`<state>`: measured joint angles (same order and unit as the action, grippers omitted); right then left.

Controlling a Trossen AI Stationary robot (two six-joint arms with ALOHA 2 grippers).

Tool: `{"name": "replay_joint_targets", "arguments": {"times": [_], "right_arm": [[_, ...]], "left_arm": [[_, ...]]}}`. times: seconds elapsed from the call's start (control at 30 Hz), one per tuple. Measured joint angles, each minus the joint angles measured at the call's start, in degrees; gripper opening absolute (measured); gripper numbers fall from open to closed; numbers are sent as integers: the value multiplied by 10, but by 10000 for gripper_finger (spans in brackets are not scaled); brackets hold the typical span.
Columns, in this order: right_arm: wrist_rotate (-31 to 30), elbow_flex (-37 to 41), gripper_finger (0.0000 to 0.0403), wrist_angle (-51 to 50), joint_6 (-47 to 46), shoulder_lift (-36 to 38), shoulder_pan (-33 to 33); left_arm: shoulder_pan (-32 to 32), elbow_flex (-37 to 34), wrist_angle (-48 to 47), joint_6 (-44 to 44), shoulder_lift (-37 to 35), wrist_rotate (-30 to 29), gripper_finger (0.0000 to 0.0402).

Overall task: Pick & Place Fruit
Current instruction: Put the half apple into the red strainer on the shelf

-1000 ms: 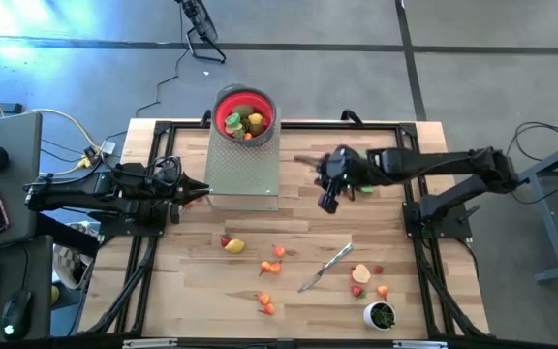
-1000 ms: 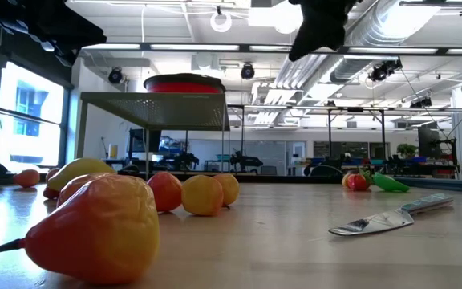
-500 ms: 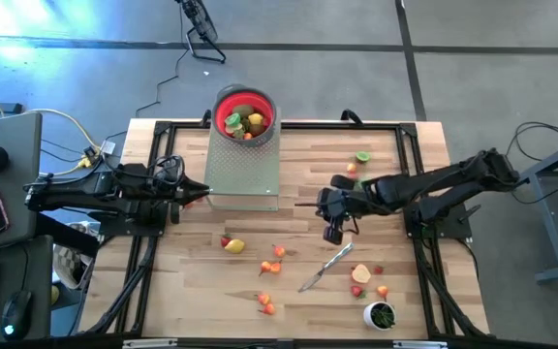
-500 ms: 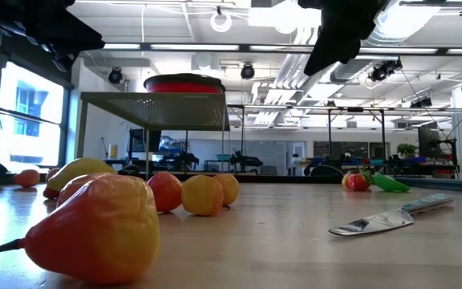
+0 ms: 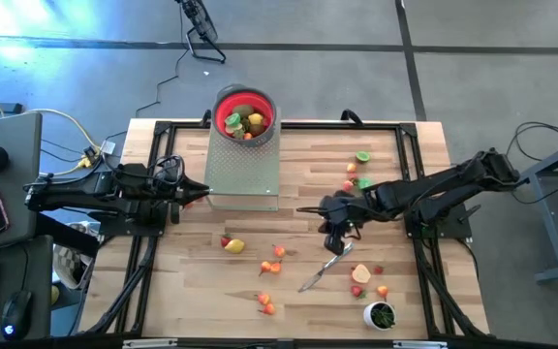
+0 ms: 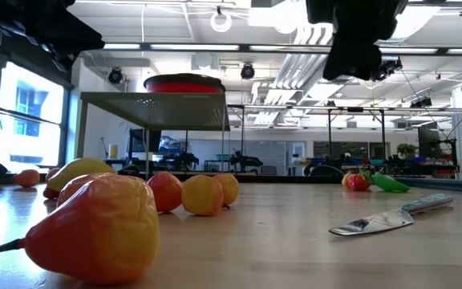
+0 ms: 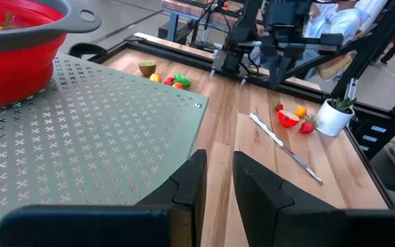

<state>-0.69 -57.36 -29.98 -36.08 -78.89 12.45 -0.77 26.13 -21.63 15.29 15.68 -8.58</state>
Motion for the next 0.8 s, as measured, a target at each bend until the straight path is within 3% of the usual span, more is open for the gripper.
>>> {"name": "replay_joint_targets", "arguments": {"times": [0.2,0.43,0.6,0.8], "right_arm": [[79,0,4,-45,-81,0,0],[163,0,4,-232,-210,0,11],[138,0,4,-314,-217,0,56],[81,0,4,-287,-276,2,132]], "left_arm": [[0,0,0,-4,0,0,67],[0,0,0,1,0,-1,67],[0,0,0,2,0,-1,67],[0,0,0,-1,0,-1,67]]}}
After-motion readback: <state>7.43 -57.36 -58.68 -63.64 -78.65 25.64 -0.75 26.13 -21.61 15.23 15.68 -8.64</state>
